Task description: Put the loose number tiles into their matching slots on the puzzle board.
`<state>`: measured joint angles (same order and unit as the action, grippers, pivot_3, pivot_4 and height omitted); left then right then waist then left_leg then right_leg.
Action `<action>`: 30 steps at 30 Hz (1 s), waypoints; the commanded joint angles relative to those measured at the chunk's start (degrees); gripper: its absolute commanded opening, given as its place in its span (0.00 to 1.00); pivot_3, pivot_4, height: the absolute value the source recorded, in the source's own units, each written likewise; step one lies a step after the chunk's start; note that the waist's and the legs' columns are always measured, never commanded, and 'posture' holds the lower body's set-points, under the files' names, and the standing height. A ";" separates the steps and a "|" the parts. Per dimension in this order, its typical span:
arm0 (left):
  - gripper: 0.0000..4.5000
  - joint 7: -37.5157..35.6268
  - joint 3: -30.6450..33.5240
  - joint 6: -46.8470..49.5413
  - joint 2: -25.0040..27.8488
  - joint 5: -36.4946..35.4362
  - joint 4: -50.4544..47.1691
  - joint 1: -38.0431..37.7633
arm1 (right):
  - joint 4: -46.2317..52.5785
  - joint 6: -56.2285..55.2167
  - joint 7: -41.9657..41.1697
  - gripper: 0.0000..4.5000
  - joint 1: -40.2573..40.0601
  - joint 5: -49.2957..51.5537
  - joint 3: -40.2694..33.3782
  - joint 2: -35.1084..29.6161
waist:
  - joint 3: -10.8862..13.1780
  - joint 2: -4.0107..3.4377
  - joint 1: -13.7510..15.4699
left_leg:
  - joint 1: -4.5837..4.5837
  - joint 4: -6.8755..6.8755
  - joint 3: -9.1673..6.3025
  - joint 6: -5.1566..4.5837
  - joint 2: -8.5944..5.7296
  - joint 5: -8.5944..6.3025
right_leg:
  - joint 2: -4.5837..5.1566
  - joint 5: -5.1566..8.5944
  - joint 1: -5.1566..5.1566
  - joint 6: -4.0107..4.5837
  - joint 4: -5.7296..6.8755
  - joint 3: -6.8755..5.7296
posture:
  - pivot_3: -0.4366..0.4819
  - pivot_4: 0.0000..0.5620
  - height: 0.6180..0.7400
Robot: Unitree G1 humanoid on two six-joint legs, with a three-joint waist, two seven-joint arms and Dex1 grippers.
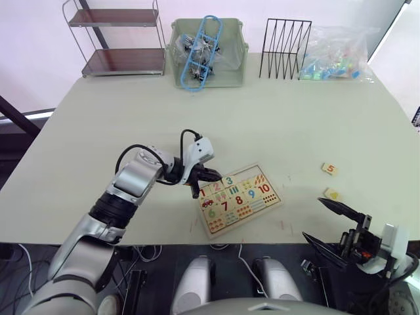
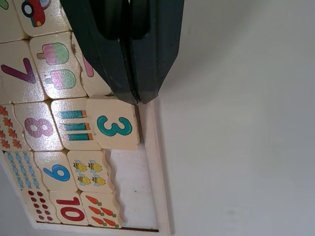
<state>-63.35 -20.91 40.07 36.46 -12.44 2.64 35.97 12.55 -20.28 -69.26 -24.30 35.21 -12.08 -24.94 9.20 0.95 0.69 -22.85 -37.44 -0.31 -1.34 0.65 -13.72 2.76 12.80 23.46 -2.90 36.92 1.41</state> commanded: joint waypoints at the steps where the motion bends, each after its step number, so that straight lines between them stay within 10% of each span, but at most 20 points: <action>1: 0.01 -0.27 -0.17 0.16 -0.24 0.25 -2.62 0.25 | 2.02 -0.62 0.10 1.00 -0.34 0.48 -0.03 -0.32 | 0.00 0.00 0.01 | 0.00 0.00 0.01 0.00 0.00 0.00 | 0.00 0.00 0.00 0.00 0.00 0.00 | 0.48 0.27 1.00; 30: 0.01 -1.38 2.25 -3.65 -3.86 -1.97 -2.08 0.56 | 1.53 -0.99 -0.49 1.00 -0.72 0.61 -0.09 -0.17 | 0.00 0.00 0.00 | 0.00 0.00 0.01 0.00 0.00 0.00 | 0.00 -0.01 0.00 0.00 0.00 0.01 | 0.48 0.27 1.00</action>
<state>-64.59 -18.69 37.77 32.88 -14.62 1.64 35.97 12.54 -20.32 -69.63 -24.60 35.20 -11.94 -24.92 9.20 0.95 0.69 -22.85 -37.44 -0.29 -1.34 0.65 -13.72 2.77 12.80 23.46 -2.90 36.92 1.42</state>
